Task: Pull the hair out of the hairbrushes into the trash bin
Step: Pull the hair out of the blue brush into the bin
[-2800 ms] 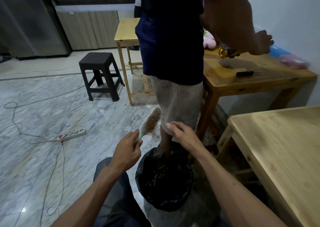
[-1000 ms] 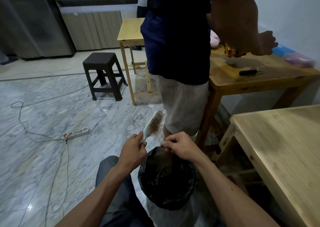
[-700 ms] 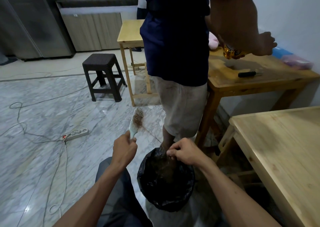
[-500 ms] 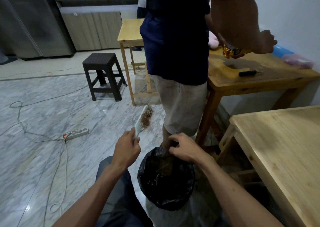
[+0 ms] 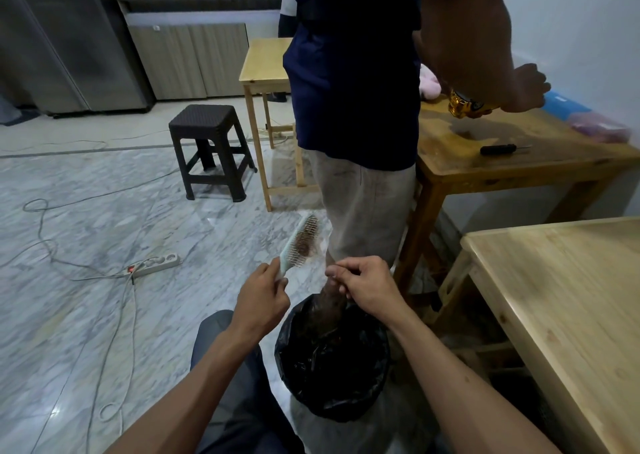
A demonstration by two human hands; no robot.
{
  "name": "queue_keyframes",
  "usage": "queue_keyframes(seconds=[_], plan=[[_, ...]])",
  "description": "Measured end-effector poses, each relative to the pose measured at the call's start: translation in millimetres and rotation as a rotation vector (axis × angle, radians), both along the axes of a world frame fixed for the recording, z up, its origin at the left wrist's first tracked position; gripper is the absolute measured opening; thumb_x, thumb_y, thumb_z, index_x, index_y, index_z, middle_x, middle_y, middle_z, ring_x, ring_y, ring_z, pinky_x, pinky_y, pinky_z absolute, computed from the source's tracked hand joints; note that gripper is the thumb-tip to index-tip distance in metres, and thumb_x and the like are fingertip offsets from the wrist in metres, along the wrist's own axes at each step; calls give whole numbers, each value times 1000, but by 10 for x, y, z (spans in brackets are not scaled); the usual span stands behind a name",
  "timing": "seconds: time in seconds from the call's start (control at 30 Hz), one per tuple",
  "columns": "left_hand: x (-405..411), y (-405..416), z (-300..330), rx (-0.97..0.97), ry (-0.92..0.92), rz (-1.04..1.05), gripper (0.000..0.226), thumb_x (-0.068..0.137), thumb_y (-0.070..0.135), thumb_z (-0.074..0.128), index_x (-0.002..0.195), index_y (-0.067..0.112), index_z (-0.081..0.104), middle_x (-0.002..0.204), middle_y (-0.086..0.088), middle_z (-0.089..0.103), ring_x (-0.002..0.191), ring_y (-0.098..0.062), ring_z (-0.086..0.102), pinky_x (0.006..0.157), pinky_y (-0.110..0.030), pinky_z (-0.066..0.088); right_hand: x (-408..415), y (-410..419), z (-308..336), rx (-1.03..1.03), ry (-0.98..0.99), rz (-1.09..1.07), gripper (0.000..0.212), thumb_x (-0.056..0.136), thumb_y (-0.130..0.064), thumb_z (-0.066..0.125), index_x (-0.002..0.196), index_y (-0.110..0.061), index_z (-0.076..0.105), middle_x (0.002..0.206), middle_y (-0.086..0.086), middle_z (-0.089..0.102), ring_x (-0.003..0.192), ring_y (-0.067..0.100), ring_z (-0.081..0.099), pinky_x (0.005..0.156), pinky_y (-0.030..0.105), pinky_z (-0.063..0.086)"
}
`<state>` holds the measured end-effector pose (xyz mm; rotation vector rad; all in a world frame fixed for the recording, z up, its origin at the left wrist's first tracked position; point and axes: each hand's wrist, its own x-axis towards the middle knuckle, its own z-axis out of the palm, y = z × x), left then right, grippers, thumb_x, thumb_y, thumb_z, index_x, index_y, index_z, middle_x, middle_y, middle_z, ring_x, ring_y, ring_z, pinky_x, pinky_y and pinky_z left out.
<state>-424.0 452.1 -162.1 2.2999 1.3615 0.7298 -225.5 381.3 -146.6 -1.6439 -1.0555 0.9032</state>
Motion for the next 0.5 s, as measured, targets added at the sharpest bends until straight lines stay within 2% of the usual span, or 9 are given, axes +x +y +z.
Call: queue_keyframes(seconds=[0.03,0.1,0.17,0.23,0.3,0.37,0.43,0.47,0.5], plan=[[-13,9,-24,-32,-10,30,3,91,7,56,92,9,54,73,-3,45,64,-27,44,53,-34,26,18,-18,5,2,-26,8,11,93,-21,77,94,-13,84,63,-4,74,53,1,60,55,14,48],[-23,10,-61,-118,-58,123,16,92,4,53,79,12,47,66,-4,46,55,-23,41,48,-32,25,55,-47,-9,-6,-51,26,7,92,-22,78,88,-20,84,71,5,78,57,5,63,59,20,51],[-59,56,-65,-210,-131,231,9,92,3,51,86,8,57,62,-7,52,48,-20,41,46,-30,28,83,-72,-68,-22,-73,31,12,91,-23,79,80,-29,81,73,10,79,57,8,63,61,26,54],[-101,89,-34,-238,-143,260,14,93,3,51,100,4,63,67,-11,60,47,-20,46,44,-27,28,121,-89,-130,-54,-106,46,12,90,-27,80,79,-31,81,69,6,78,57,7,63,63,29,55],[-127,94,-4,-217,-131,228,10,92,3,51,92,6,60,68,-10,57,54,-24,54,45,-29,27,168,-119,-124,-138,-167,126,10,91,-31,78,84,-27,84,67,0,76,59,6,64,66,29,56],[-129,72,22,-131,-92,158,23,93,4,52,73,12,42,63,-5,43,55,-24,42,49,-33,24,194,-135,-86,-273,-313,260,19,93,-30,75,108,-22,82,88,-2,79,78,7,70,78,27,58],[-120,34,34,-51,-46,75,29,94,6,53,73,14,34,65,-3,37,56,-21,34,52,-36,23,201,-112,-61,-358,-473,335,57,88,-37,74,142,-22,63,134,2,66,110,18,68,89,31,56],[-113,19,30,-26,-39,36,24,94,7,54,77,12,39,67,-2,38,57,-21,35,52,-36,23,189,-91,-50,-358,-456,326,73,86,-42,73,153,-23,50,145,4,55,113,23,68,82,31,57],[-110,6,24,-5,-30,6,14,94,8,55,84,10,46,69,-1,39,59,-21,38,52,-36,25,164,-63,-31,-325,-354,288,83,85,-47,72,158,-25,41,146,4,51,106,23,70,72,29,57]])
